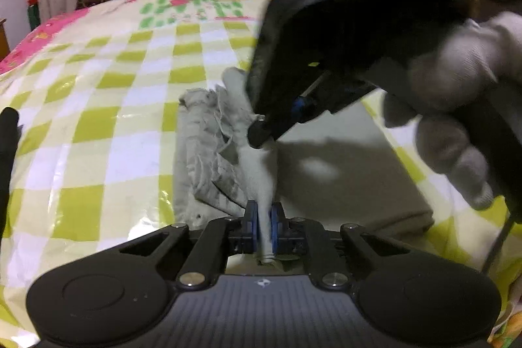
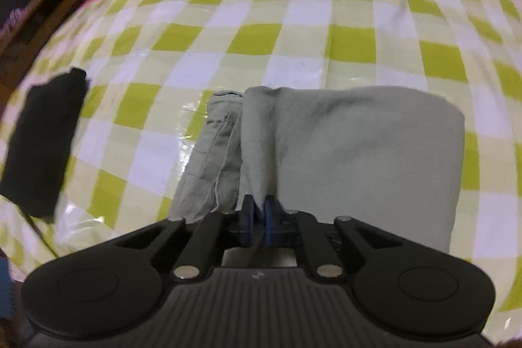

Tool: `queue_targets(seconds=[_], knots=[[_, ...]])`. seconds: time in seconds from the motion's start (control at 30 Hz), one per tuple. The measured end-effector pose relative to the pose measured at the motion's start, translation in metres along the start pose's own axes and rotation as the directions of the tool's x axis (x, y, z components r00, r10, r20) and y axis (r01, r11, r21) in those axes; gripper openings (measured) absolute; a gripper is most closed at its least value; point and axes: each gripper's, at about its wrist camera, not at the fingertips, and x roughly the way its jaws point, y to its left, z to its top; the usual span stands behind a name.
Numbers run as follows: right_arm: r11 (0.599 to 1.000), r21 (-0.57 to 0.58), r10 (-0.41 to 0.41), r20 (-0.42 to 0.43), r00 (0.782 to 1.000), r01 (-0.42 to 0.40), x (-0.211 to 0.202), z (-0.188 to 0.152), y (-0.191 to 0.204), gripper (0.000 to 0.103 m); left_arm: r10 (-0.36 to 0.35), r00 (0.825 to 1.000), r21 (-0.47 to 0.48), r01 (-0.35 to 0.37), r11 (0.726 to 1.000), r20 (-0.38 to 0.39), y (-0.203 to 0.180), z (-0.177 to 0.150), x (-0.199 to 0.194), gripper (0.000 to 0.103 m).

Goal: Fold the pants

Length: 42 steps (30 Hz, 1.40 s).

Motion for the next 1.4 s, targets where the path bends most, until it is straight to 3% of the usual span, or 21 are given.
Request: queue_targets(seconds=[0.2, 0.33, 0.57, 0.73, 0.97, 1.03, 1.1, 1.17, 1.23, 1.33, 1.4], knots=[[0.995, 0.007, 0.102, 0.082, 0.991, -0.103, -0.031, 0.012, 0.012, 0.004, 0.040, 0.993, -0.070, -0.032, 0.997, 0.110, 0.014, 0.007, -0.025, 0.022], [0.993, -0.012, 0.116, 0.098, 0.988, -0.115, -0.026, 0.022, 0.024, 0.005, 0.018, 0.990, -0.151, 0.003, 0.989, 0.138, 0.031, 0.008, -0.029, 0.022], [0.986, 0.008, 0.164, 0.096, 0.982, -0.166, 0.005, 0.027, 0.041, 0.005, 0.071, 0.988, -0.210, -0.040, 0.977, 0.139, 0.050, 0.008, -0.029, 0.022], [0.981, 0.023, 0.187, 0.112, 0.976, -0.191, 0.005, 0.034, 0.044, 0.005, 0.050, 0.986, -0.264, -0.006, 0.965, 0.161, 0.072, 0.013, -0.033, 0.022], [0.975, -0.018, 0.220, 0.131, 0.967, -0.220, 0.012, 0.052, 0.070, 0.005, 0.090, 0.978, -0.337, -0.022, 0.941, 0.189, 0.103, 0.014, -0.033, 0.022], [0.978, -0.058, 0.206, 0.112, 0.972, -0.200, 0.028, 0.055, 0.084, 0.005, 0.118, 0.980, -0.360, -0.054, 0.931, 0.160, 0.112, 0.010, -0.025, 0.022], [0.980, -0.053, 0.194, 0.072, 0.978, -0.190, 0.051, 0.057, 0.094, 0.012, 0.102, 0.988, -0.412, -0.044, 0.910, 0.120, 0.129, 0.005, -0.018, 0.022], [0.978, -0.025, 0.208, 0.060, 0.976, -0.206, 0.068, 0.060, 0.098, 0.014, 0.091, 0.991, -0.487, -0.030, 0.873, 0.102, 0.146, 0.000, -0.015, 0.024], [0.971, 0.004, 0.237, 0.057, 0.970, -0.238, 0.078, 0.065, 0.097, 0.017, 0.115, 0.989, -0.526, -0.050, 0.849, 0.091, 0.160, -0.002, -0.014, 0.024], [0.941, 0.072, 0.324, 0.099, 0.941, -0.332, 0.068, 0.070, 0.087, 0.021, 0.234, 0.969, -0.510, -0.159, 0.845, 0.085, 0.164, -0.001, -0.022, 0.024], [0.942, 0.050, 0.321, 0.153, 0.935, -0.331, 0.048, 0.066, 0.080, 0.028, 0.273, 0.958, -0.496, -0.195, 0.846, 0.088, 0.165, -0.001, -0.027, 0.024]])
